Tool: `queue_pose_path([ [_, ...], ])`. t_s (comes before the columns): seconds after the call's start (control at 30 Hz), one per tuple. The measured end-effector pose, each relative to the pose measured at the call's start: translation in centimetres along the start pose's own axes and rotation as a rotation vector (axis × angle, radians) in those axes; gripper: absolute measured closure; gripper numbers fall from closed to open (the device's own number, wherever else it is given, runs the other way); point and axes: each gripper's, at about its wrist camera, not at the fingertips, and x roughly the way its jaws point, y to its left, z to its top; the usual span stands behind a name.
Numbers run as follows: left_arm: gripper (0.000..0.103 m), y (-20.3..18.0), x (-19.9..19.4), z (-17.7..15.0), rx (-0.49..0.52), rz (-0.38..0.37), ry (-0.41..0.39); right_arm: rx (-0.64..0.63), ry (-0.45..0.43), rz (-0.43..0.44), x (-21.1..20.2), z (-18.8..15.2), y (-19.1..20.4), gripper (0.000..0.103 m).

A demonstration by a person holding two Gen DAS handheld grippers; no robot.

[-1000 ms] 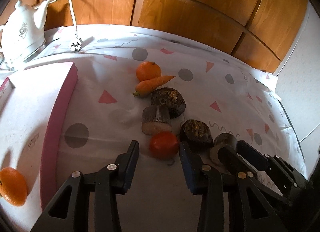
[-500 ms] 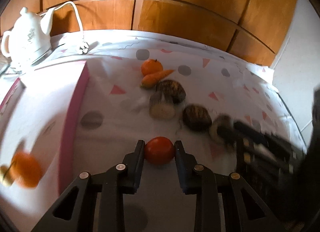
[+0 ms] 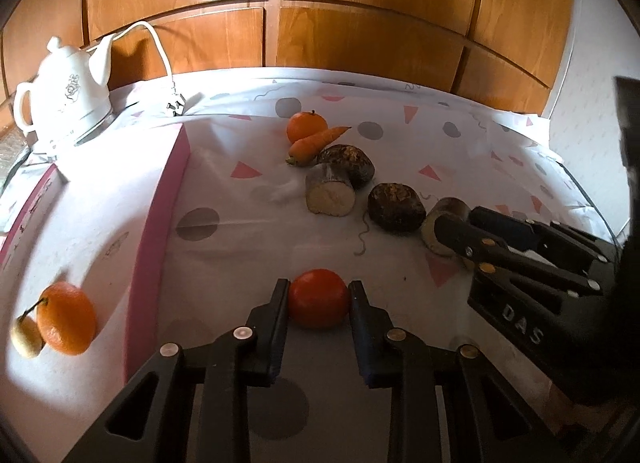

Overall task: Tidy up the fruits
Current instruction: 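Carry tomato and dark slice into the tray and open both tools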

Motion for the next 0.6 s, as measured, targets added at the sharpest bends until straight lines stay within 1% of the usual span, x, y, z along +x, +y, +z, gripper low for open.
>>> queue_pose_path([
  [0.17,0.075,0.7,-1.7,-0.2,-0.024,-0.005,-0.013,0.001,-0.009,-0.019,-0.6,0.3,0.3,0.070],
  [0.37,0.074,1.6,-4.2,0.3,-0.044,-0.014,-0.065,-0.009,-0.058,-0.024,-2.3,1.2,1.2,0.070],
  [0.47,0.074,2.4,-5.3,0.3,-0.053,-0.001,-0.083,-0.014,-0.072,-0.006,-3.0,1.7,1.9,0.070],
  [0.6,0.074,4.0,-6.3,0.5,-0.095,0.022,-0.094,-0.001,-0.074,0.054,-3.7,2.2,3.1,0.070],
])
